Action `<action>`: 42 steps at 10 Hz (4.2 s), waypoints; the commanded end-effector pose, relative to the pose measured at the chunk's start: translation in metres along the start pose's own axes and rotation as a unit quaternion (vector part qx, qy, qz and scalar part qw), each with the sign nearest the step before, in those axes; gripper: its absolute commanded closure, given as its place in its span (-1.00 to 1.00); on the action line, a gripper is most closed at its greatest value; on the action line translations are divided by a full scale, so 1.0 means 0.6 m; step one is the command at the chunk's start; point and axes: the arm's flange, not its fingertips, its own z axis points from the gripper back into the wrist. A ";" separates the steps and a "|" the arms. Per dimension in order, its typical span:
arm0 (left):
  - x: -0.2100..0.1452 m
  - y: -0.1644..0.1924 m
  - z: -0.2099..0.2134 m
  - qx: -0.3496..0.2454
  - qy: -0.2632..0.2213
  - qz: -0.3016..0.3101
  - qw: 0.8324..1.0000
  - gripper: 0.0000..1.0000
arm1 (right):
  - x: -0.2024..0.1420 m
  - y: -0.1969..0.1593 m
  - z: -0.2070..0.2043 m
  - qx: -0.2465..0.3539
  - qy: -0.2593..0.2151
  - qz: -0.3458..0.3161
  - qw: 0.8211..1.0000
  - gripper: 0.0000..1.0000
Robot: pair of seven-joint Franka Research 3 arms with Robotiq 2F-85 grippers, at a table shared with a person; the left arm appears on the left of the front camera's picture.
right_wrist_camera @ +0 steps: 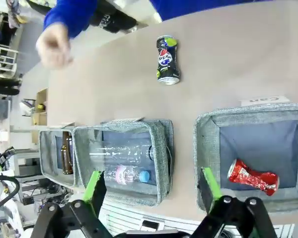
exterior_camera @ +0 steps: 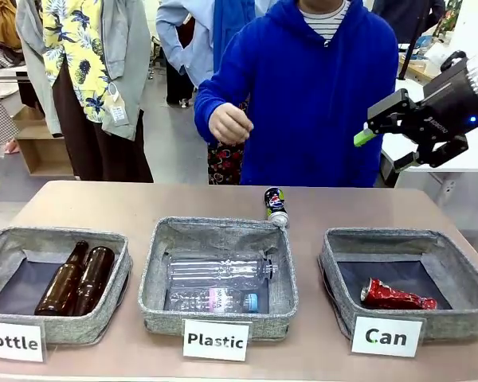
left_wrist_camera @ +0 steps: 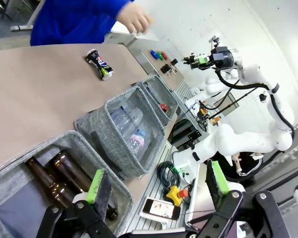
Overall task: Sort the can waste into the basket.
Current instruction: Pick up the can waste from the table and place it in the right Fabric basket.
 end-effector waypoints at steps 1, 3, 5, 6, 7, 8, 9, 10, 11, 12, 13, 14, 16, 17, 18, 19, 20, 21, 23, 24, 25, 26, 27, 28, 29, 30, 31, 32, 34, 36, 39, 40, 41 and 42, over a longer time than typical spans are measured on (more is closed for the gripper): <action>0.000 -0.006 0.001 0.001 0.002 0.003 1.000 -1.00 | -0.015 0.060 -0.039 -0.079 -0.015 0.027 0.996 -1.00; 0.000 -0.006 0.001 0.001 0.002 0.003 1.000 -1.00 | 0.015 0.130 -0.096 -0.134 -0.002 0.100 0.986 -1.00; 0.000 -0.006 0.001 0.001 0.002 0.003 1.000 -1.00 | 0.039 0.182 -0.169 -0.183 0.022 0.160 0.970 -1.00; 0.000 -0.006 0.001 0.001 0.002 0.003 1.000 -1.00 | 0.050 0.195 -0.212 -0.200 0.035 0.188 0.961 -1.00; 0.000 -0.006 0.001 0.001 0.002 0.003 1.000 -1.00 | 0.059 0.202 -0.255 -0.217 0.051 0.204 0.953 -1.00; 0.000 -0.006 0.001 0.001 0.002 0.003 1.000 -1.00 | 0.057 0.204 -0.271 -0.218 0.051 0.217 0.950 -1.00; 0.000 -0.006 0.001 0.001 0.002 0.003 1.000 -1.00 | 0.051 0.207 -0.265 -0.197 0.055 0.203 0.958 -1.00; 0.000 -0.006 0.001 0.001 0.002 0.003 1.000 -1.00 | 0.045 0.179 -0.263 -0.205 0.056 0.218 0.952 -1.00; 0.000 -0.006 0.001 0.001 0.002 0.003 1.000 -1.00 | 0.045 0.179 -0.263 -0.205 0.056 0.218 0.952 -1.00; 0.000 -0.006 0.001 0.001 0.002 0.003 1.000 -1.00 | 0.045 0.179 -0.263 -0.205 0.056 0.218 0.952 -1.00; 0.000 -0.006 0.001 0.001 0.002 0.003 1.000 -1.00 | 0.045 0.179 -0.263 -0.205 0.056 0.218 0.952 -1.00; 0.000 -0.006 0.001 0.001 0.002 0.003 1.000 -1.00 | 0.054 0.183 -0.272 -0.200 0.062 0.219 0.953 -1.00; 0.000 -0.006 0.001 0.001 0.002 0.003 1.000 -1.00 | 0.101 0.183 -0.351 -0.177 0.061 0.233 0.954 -1.00; 0.000 -0.006 0.001 0.001 0.002 0.003 1.000 -1.00 | 0.122 0.180 -0.387 -0.179 0.068 0.236 0.953 -1.00; 0.000 -0.006 0.001 0.001 0.002 0.003 1.000 -1.00 | 0.138 0.177 -0.415 -0.179 0.072 0.240 0.951 -1.00; 0.000 -0.006 0.001 0.001 0.002 0.003 1.000 -1.00 | 0.153 0.171 -0.444 -0.177 0.070 0.231 0.954 -1.00; 0.000 -0.006 0.001 0.001 0.002 0.003 1.000 -1.00 | 0.167 0.162 -0.480 -0.189 0.072 0.227 0.953 -1.00; 0.000 -0.006 0.001 0.001 0.002 0.003 1.000 -1.00 | 0.178 0.150 -0.519 -0.192 0.081 0.226 0.952 -1.00; 0.000 -0.006 0.001 0.001 0.002 0.003 1.000 -1.00 | 0.196 0.123 -0.585 -0.208 0.100 0.214 0.949 -1.00; 0.000 -0.006 0.001 0.001 0.002 0.003 1.000 -1.00 | 0.205 0.112 -0.608 -0.212 0.110 0.212 0.948 -1.00; 0.000 -0.006 0.001 0.001 0.002 0.003 1.000 -1.00 | 0.215 0.101 -0.636 -0.227 0.112 0.213 0.944 -1.00; 0.000 -0.006 0.001 0.001 0.002 0.003 1.000 -1.00 | 0.219 0.089 -0.663 -0.246 0.113 0.206 0.940 -1.00; 0.000 -0.006 0.001 0.001 0.002 0.003 1.000 -1.00 | 0.219 0.083 -0.675 -0.261 0.116 0.200 0.937 -1.00; 0.000 -0.006 0.001 0.001 0.002 0.003 1.000 -1.00 | 0.221 0.077 -0.682 -0.268 0.123 0.187 0.937 -1.00; 0.000 -0.006 0.001 0.001 0.002 0.003 1.000 -1.00 | 0.221 0.075 -0.685 -0.278 0.133 0.186 0.933 0.12; 0.000 -0.006 0.001 0.001 0.002 0.003 1.000 -1.00 | 0.220 0.072 -0.688 -0.284 0.139 0.178 0.932 0.13; 0.000 -0.006 0.001 0.001 0.002 0.003 1.000 -1.00 | 0.219 0.069 -0.689 -0.284 0.141 0.174 0.932 1.00; 0.000 -0.006 0.001 0.001 0.002 0.003 1.000 -1.00 | 0.218 0.067 -0.688 -0.283 0.146 0.170 0.933 1.00; 0.000 -0.006 0.001 0.001 0.002 0.003 1.000 -1.00 | 0.217 0.067 -0.675 -0.301 0.150 0.173 0.926 0.66; 0.000 -0.006 0.001 0.001 0.002 0.003 1.000 -1.00 | 0.207 0.078 -0.622 -0.289 0.146 0.198 0.925 1.00; 0.000 -0.006 0.001 0.001 0.002 0.003 1.000 -1.00 | 0.171 0.086 -0.427 -0.247 0.175 0.315 0.900 1.00; 0.000 -0.006 0.001 0.001 0.002 0.003 1.000 -1.00 | 0.148 0.075 -0.361 -0.235 0.199 0.379 0.873 1.00; 0.000 -0.006 0.001 0.001 0.002 0.003 1.000 -1.00 | 0.124 0.052 -0.310 -0.218 0.227 0.468 0.825 1.00; 0.000 -0.006 0.001 0.001 0.002 0.003 1.000 -1.00 | 0.105 0.023 -0.277 -0.201 0.263 0.518 0.789 1.00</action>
